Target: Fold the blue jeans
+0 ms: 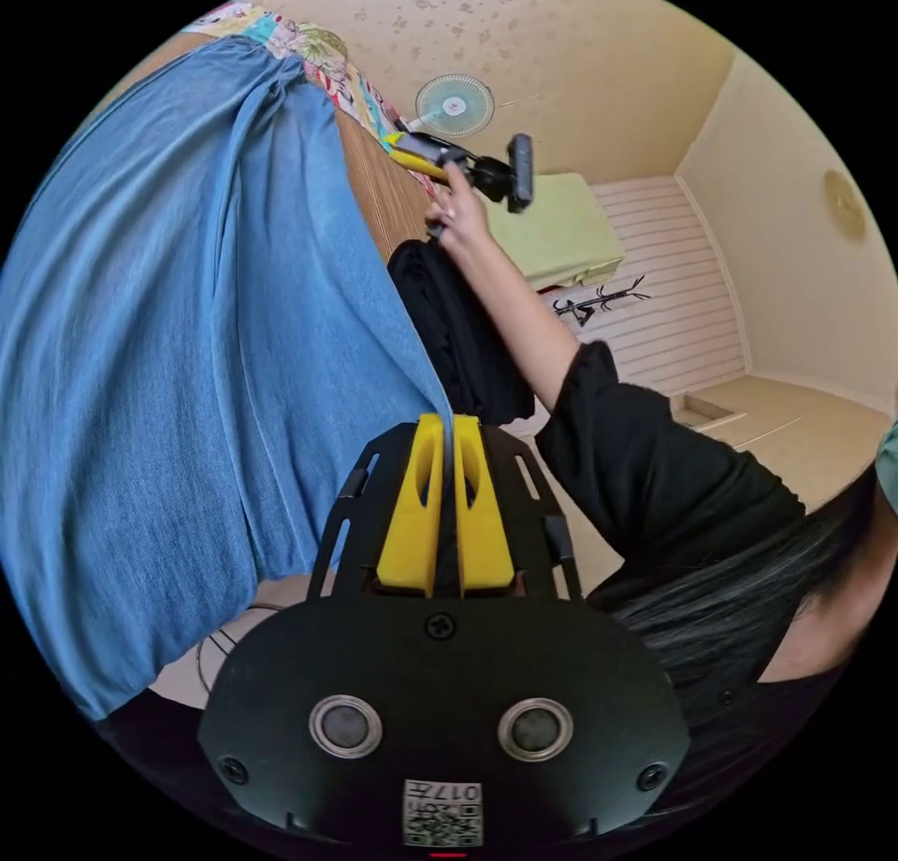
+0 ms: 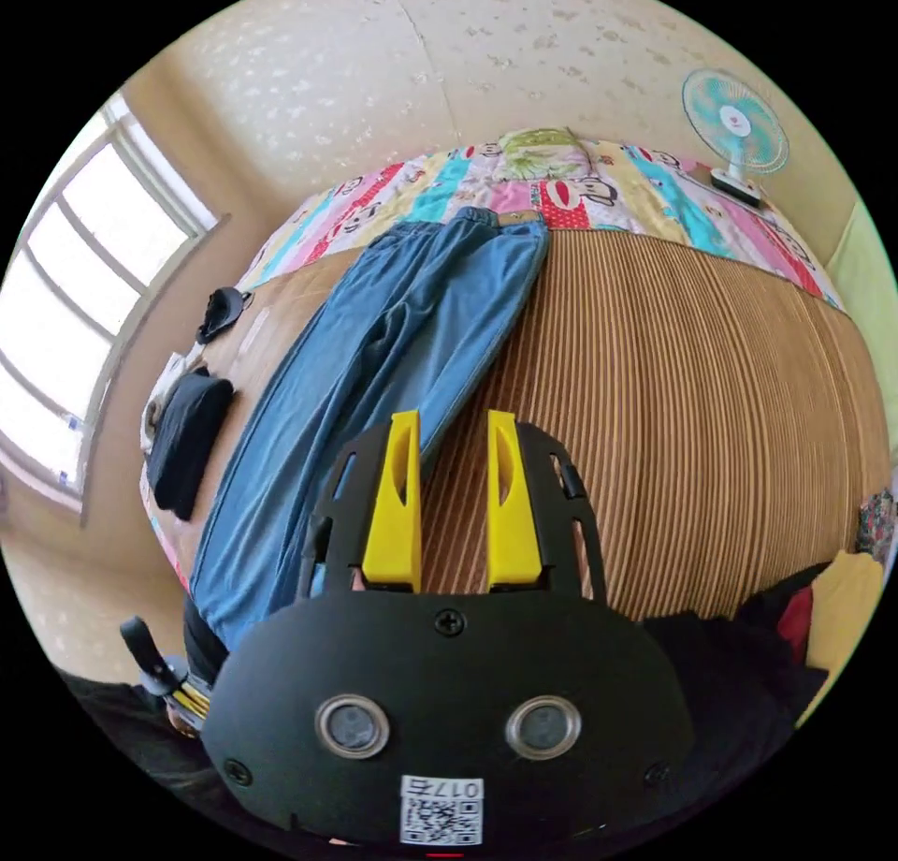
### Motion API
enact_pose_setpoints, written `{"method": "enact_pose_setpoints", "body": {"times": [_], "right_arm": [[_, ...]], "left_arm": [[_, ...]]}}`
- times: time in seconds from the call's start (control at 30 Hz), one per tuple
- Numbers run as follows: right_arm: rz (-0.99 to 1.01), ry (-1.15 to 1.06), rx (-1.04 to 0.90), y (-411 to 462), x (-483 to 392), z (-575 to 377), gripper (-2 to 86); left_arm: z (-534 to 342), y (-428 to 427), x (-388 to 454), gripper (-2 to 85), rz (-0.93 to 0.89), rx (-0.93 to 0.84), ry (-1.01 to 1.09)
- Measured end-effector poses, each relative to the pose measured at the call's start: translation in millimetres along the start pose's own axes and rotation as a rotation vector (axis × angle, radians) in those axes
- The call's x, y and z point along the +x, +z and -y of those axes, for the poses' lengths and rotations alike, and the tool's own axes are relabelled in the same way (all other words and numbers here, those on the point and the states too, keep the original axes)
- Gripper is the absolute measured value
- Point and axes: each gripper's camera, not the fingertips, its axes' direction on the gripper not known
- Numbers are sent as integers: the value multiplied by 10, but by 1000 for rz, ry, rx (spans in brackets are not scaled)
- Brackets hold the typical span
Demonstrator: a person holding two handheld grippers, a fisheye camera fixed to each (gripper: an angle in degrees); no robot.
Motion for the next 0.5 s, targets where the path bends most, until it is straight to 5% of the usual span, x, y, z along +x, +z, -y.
{"method": "enact_pose_setpoints", "body": {"times": [0.2,0.37,0.5], "right_arm": [[103,320,10,853,662,596,96],[189,271,53,1008,638,892,28],[-140,88,196,711,-331,1196,14]], "left_arm": [[191,-263,7,-9,-64,-1,-29],[320,-495,-9,-9,-146,43,-43],[320,-788,-134,-9,-204,106,-87]]}}
